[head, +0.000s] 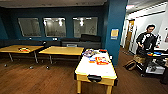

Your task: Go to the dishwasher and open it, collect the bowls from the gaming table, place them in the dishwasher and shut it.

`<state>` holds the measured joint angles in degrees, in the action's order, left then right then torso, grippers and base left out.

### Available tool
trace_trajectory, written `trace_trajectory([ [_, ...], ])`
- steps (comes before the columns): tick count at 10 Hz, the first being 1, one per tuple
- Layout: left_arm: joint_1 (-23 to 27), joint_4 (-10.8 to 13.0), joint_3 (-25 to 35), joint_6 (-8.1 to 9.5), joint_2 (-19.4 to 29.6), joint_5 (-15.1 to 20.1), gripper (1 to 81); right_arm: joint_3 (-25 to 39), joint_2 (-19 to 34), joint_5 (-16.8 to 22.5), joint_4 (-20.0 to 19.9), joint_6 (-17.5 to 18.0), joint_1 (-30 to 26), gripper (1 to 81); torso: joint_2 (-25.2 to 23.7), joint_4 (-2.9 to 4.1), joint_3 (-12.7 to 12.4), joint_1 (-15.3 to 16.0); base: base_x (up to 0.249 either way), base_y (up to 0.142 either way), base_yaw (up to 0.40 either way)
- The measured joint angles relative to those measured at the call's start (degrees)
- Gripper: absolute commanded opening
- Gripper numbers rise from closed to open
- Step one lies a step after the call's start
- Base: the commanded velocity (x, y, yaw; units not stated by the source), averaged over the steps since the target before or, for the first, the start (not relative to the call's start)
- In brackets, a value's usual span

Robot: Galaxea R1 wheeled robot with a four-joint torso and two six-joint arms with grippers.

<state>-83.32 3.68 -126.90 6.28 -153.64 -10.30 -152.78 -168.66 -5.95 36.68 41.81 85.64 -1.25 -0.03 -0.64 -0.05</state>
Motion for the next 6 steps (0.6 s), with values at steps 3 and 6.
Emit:
trace_trajectory([
  [3, -0.1, 0.0, 0.0, 0.02, 0.0, 0.0, 1.0, 0.0, 0.0, 0.0, 0.0, 0.0, 0.0, 1.0, 0.0, 0.00, 0.0, 0.0, 0.000, 0.000, -0.170],
  [6, -0.7, 0.0, 0.0, 0.13, 0.0, 0.0, 1.0, -0.1, 0.2, -0.1, 0.0, 0.0, -0.4, 1.0, 0.0, 0.00, 0.0, 0.0, 0.000, 0.000, -0.321],
])
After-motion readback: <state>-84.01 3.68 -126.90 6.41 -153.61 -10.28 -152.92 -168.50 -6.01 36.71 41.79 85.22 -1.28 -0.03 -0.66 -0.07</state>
